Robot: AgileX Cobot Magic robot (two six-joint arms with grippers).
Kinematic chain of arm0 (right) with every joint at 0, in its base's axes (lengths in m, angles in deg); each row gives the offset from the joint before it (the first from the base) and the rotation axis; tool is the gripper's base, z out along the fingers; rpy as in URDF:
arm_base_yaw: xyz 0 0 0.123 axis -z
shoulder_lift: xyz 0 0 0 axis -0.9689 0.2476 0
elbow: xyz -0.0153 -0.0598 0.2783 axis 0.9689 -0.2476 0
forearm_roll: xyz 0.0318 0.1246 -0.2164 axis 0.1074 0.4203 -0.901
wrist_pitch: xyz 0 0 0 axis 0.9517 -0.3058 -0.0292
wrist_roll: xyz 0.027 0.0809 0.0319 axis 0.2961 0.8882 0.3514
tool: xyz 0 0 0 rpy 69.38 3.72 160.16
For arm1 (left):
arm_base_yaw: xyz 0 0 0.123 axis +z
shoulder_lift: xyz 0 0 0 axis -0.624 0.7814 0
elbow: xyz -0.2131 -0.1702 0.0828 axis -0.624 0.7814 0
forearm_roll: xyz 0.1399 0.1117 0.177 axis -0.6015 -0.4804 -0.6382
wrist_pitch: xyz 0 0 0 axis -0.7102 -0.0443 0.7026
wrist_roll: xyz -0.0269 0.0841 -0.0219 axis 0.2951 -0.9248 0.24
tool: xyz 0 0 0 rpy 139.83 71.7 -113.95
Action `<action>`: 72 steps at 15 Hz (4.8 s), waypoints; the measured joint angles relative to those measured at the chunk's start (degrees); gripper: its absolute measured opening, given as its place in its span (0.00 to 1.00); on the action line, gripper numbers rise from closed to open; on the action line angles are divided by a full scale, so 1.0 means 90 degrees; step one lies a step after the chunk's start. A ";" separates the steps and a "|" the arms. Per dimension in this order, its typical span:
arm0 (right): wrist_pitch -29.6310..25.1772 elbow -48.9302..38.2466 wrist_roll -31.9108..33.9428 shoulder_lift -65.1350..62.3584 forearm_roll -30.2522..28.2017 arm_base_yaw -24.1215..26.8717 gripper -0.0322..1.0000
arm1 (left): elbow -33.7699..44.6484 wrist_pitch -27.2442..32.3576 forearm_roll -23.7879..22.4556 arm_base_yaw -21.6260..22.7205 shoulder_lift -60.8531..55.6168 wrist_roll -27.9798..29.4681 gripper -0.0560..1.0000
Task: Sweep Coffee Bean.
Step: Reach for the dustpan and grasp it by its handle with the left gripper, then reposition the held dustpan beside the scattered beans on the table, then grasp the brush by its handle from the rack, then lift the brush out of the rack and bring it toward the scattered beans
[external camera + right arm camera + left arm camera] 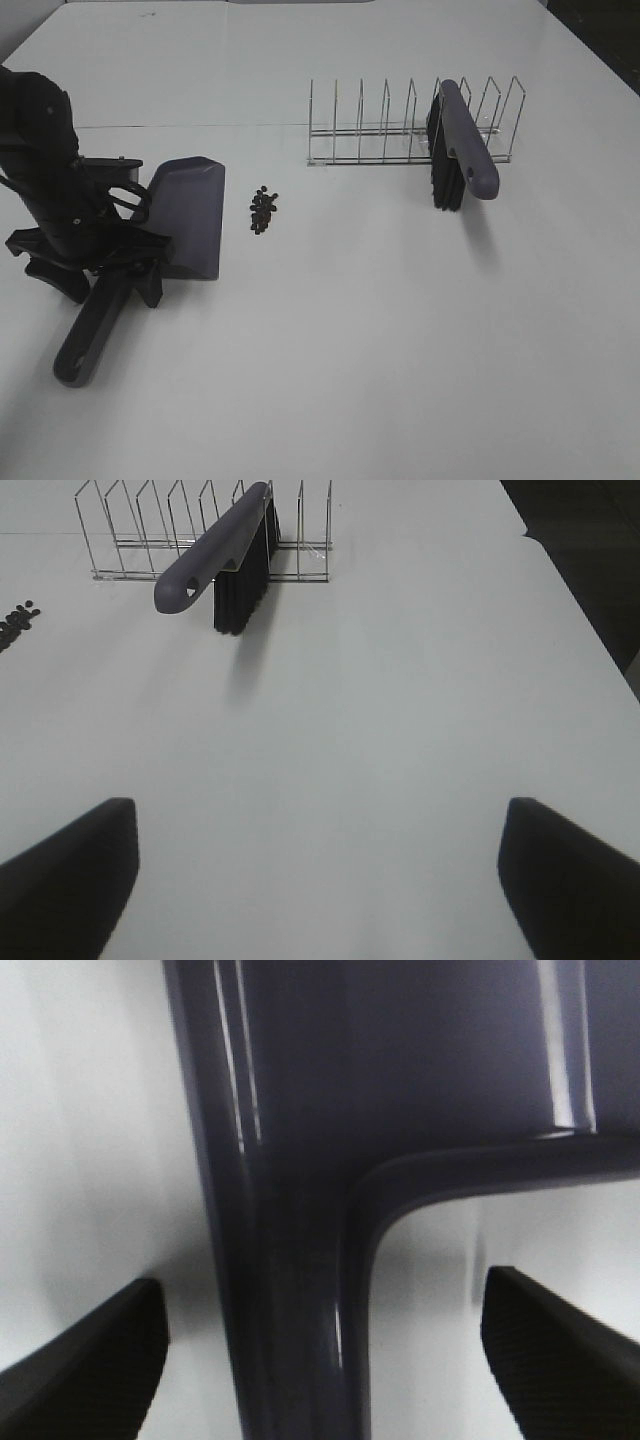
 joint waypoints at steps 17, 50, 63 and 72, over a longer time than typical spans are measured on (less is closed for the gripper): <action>0.0974 0.0357 -0.0153 0.1318 0.0216 0.0000 0.87 | 0.0064 0.0407 -0.0414 -0.0013 -0.0528 0.0738 0.39; -0.0993 1.1446 0.0853 1.6221 -0.0363 -0.1432 0.64 | 0.0064 -0.0076 -0.0427 -0.0013 -0.0528 0.0688 0.39; -0.1044 1.1446 0.1171 1.4871 -0.1025 -0.1451 0.32 | 0.0064 -0.0140 -0.0427 -0.0013 -0.0528 0.0688 0.39; -0.1101 0.8798 0.1241 1.2179 -0.0668 -0.2235 0.32 | 0.0064 0.0535 -0.1254 -0.0051 -0.0528 0.1445 0.39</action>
